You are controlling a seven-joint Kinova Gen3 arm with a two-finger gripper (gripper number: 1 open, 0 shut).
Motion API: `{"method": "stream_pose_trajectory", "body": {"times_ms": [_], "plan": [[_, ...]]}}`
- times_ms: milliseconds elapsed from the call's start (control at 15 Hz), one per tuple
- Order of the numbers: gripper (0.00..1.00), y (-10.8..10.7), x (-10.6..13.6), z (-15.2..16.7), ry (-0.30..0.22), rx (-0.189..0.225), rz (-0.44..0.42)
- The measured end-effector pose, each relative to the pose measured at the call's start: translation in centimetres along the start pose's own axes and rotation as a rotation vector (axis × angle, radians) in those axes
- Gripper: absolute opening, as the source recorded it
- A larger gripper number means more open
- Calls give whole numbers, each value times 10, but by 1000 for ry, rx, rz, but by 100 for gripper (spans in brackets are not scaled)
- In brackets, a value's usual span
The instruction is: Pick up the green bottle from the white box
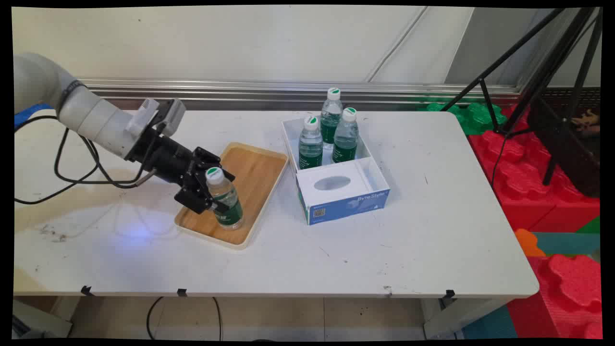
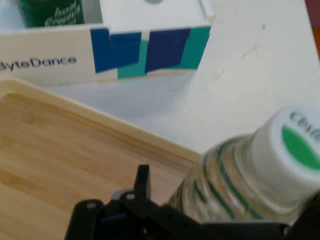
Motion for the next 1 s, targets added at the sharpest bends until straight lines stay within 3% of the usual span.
{"method": "stream_pose_trajectory", "body": {"times_ms": [533, 1000], "plan": [[100, 11, 16, -41, 32, 1, 23], [100, 17, 32, -97, 50, 17, 40]]}}
